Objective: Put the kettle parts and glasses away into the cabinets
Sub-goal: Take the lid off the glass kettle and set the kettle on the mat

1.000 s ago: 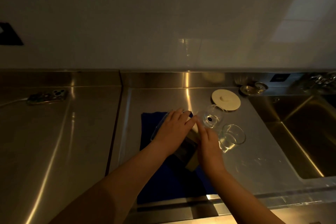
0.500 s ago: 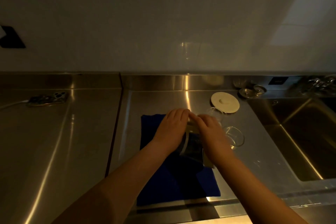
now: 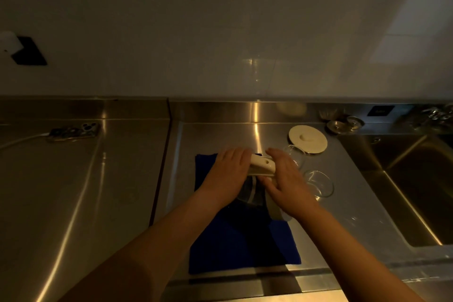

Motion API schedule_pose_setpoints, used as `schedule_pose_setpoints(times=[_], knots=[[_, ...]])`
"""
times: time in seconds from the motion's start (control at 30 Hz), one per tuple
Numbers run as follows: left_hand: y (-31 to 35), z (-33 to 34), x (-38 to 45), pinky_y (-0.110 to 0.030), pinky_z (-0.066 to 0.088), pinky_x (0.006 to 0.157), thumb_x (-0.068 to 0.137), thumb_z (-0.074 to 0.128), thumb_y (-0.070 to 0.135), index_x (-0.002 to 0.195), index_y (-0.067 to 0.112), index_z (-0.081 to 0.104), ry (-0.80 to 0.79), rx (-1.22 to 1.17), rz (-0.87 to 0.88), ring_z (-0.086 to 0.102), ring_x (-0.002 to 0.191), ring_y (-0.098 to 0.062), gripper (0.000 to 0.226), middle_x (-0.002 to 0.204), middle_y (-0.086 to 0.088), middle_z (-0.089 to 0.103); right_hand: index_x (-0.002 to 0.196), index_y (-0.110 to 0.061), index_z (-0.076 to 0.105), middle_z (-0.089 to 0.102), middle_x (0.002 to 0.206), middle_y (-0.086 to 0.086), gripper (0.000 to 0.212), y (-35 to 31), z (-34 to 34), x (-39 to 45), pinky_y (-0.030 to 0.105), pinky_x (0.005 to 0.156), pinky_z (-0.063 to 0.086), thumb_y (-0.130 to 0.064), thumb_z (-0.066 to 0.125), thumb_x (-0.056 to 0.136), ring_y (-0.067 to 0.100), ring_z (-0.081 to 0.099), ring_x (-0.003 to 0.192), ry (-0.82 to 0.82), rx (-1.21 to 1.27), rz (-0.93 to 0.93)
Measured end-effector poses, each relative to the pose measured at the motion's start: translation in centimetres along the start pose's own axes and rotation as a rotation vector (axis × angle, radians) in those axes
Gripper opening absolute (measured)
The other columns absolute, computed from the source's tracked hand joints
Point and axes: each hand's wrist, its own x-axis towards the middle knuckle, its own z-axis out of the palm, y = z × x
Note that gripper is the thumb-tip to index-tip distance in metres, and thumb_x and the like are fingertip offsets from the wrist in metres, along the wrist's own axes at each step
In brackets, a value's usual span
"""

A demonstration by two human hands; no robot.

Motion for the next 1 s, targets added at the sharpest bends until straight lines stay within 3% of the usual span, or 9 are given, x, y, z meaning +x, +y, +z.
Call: schedule_pose_setpoints(times=[0.1,0.17,0.3,0.37,0.5,0.6,0.73,0.93,1.0], knots=[[1.3,-0.5,0.8,-0.043,0.017,0.114,0.084,0.067,0.019,0.144,0.01,0.032,-0.038,0.056,0.124,0.037,0.131,-0.029,0.07,0.142,-0.012,0.041,0.144,-0.017,0.024,0.026,0.151,0.006,0.069,-0.4,0.2,0.9,0.035,0.114,0.016,-0.042,0.056,0.089,0.019,0.018,0.14,-0.023,-0.031,-0.003],[1.6,-0.8,1.3,-0.043,0.015,0.115,0.086,0.064,0.026,0.144,0.014,0.029,-0.083,0.073,0.108,0.034,0.131,-0.025,0.069,0.143,-0.008,0.038,0.147,-0.016,0.018,0.019,0.154,0.005,0.081,-0.3,0.1,1.1,0.031,0.114,0.009,-0.045,0.061,0.085,0.018,0.011,0.142,-0.074,-0.043,-0.022],[1.1,-1.2,1.4,-0.041,0.013,0.116,0.086,0.062,0.031,0.14,0.016,0.03,-0.143,0.083,0.034,0.034,0.128,-0.023,0.065,0.139,-0.005,0.038,0.148,-0.025,-0.005,-0.006,0.157,-0.001,0.124,1.4,-0.3,0.9,0.039,0.115,0.005,-0.071,0.068,0.059,0.015,-0.008,0.143,-0.241,0.027,0.056],[0.9,-1.3,1.2,-0.04,0.019,0.113,0.087,0.059,0.026,0.137,0.017,0.033,-0.126,0.061,-0.003,0.037,0.124,-0.022,0.057,0.136,-0.004,0.041,0.145,-0.032,-0.015,-0.017,0.156,-0.006,0.132,2.3,-0.4,0.5,0.04,0.114,0.004,-0.072,0.072,0.054,0.014,-0.014,0.142,-0.29,0.069,0.101],[0.5,-1.7,1.4,-0.037,0.025,0.107,0.088,0.054,0.015,0.133,0.018,0.038,-0.122,0.01,-0.05,0.04,0.12,-0.022,0.048,0.132,-0.003,0.044,0.133,-0.047,-0.029,-0.028,0.151,-0.011,0.138,3.4,-0.2,-0.4,0.045,0.115,0.004,-0.066,0.078,0.049,0.014,-0.02,0.14,-0.383,0.09,0.127],[0.2,-1.8,1.4,-0.036,0.024,0.106,0.086,0.056,0.013,0.131,0.018,0.04,-0.135,-0.014,-0.063,0.04,0.119,-0.022,0.047,0.131,-0.003,0.045,0.134,-0.045,-0.031,-0.029,0.152,-0.008,0.142,3.9,-0.5,-0.3,0.051,0.115,0.008,-0.064,0.081,0.048,0.019,-0.019,0.141,-0.424,0.098,0.172],[0.0,-1.7,1.6,-0.033,0.028,0.099,0.083,0.057,0.007,0.123,0.019,0.045,-0.12,-0.063,-0.07,0.043,0.112,-0.02,0.043,0.122,0.0,0.049,0.13,-0.047,-0.033,-0.034,0.15,-0.007,0.141,3.4,-0.9,0.4,0.048,0.113,0.007,-0.059,0.082,0.049,0.021,-0.022,0.139,-0.464,0.044,0.119],[-0.2,-1.7,2.1,-0.032,0.029,0.091,0.083,0.052,0.007,0.107,0.016,0.049,-0.113,-0.134,-0.21,0.045,0.106,-0.021,0.025,0.113,-0.002,0.052,0.128,-0.056,-0.032,-0.023,0.152,-0.008,0.133,3.2,-0.7,1.5,0.049,0.113,0.016,-0.068,0.075,0.05,0.026,-0.011,0.141,-0.434,0.021,0.013],[-0.3,-1.8,2.2,-0.031,0.029,0.091,0.084,0.05,0.006,0.103,0.014,0.048,-0.115,-0.143,-0.246,0.045,0.105,-0.022,0.021,0.111,-0.003,0.052,0.132,-0.053,-0.027,-0.021,0.152,-0.009,0.132,3.0,-0.9,2.0,0.043,0.111,0.017,-0.062,0.078,0.053,0.025,-0.008,0.141,-0.439,0.042,-0.001]])
